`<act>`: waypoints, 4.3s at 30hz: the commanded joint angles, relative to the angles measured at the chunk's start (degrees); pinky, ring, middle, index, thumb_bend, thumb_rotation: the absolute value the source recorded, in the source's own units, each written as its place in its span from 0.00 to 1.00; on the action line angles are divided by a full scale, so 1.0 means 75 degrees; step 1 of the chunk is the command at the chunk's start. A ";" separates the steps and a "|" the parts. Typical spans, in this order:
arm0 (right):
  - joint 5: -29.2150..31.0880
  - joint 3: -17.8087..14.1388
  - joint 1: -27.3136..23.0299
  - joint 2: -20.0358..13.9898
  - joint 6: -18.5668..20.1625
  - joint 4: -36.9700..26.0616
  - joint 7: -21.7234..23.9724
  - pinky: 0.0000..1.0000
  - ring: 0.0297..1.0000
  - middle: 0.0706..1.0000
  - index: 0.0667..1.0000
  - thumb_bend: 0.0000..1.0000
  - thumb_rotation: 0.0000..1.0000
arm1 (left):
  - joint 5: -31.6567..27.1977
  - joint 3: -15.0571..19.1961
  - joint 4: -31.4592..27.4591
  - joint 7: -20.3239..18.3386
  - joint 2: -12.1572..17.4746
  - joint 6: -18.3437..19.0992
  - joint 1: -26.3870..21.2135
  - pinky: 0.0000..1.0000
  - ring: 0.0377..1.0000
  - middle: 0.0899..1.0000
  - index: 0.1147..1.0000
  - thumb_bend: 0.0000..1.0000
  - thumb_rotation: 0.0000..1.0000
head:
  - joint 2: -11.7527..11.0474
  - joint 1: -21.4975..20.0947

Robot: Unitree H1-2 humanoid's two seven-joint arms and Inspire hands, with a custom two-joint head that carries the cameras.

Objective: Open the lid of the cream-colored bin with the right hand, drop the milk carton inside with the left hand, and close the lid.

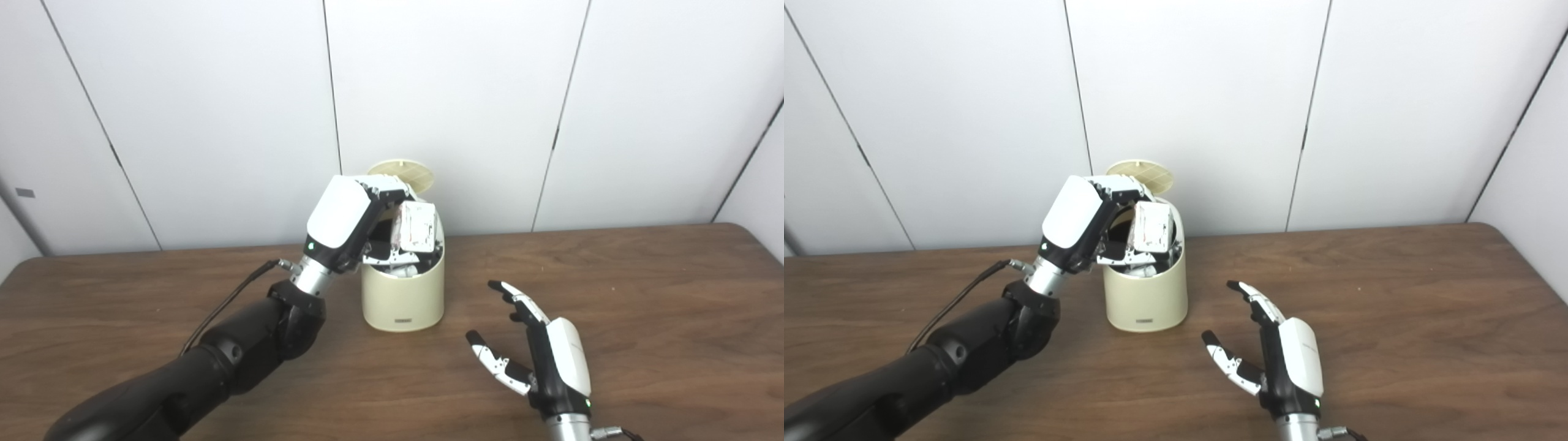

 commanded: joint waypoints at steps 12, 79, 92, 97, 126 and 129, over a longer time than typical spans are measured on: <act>0.0070 0.0197 0.0286 0.0330 -0.0154 0.0185 -0.0104 0.69 0.80 0.82 0.79 0.24 0.33 | -0.0034 0.0273 -0.0252 0.0063 0.0171 -0.0072 -0.0303 0.46 0.52 0.52 0.42 0.52 0.07 | 0.0005 0.0017; 0.0488 0.0075 -0.0248 0.0202 -0.0394 0.0783 -0.0121 0.70 0.81 0.83 0.81 0.25 0.39 | -0.2077 0.3605 -0.5139 -0.3337 0.1030 -0.0070 0.2980 0.46 0.50 0.50 0.49 0.44 0.72 | -0.0077 0.0534; -0.0188 -0.0012 -0.0885 -0.0077 -0.0078 -0.0043 -0.0210 0.72 0.83 0.84 0.83 0.32 0.65 | -0.4564 0.5538 -0.5093 -0.6377 -0.0012 0.0267 0.5122 0.76 0.83 0.84 0.83 0.62 0.89 | -0.0249 0.0718; -0.0417 -0.0077 -0.1346 -0.0314 0.0192 -0.0827 0.0331 0.74 0.86 0.88 0.87 0.43 0.80 | -0.4791 0.6179 -0.4918 -0.7049 -0.0442 0.0556 0.5451 0.87 0.92 0.93 0.92 0.67 0.94 | -0.0288 0.0651; -0.1578 -0.0076 -0.5005 -0.1778 0.2324 -0.2827 0.5368 0.92 0.98 0.87 0.86 0.77 0.96 | -0.4005 0.7453 -0.4845 -0.7849 -0.1676 0.0795 0.5713 0.84 0.88 0.90 0.89 0.64 0.89 | -0.0063 0.0422; -0.1647 -0.0018 -0.5223 -0.1834 0.2341 -0.2774 0.5636 0.92 0.97 0.85 0.84 0.77 0.95 | -0.3913 0.7524 -0.4859 -0.7857 -0.1666 0.0797 0.5716 0.83 0.87 0.89 0.89 0.66 0.89 | -0.0068 0.0413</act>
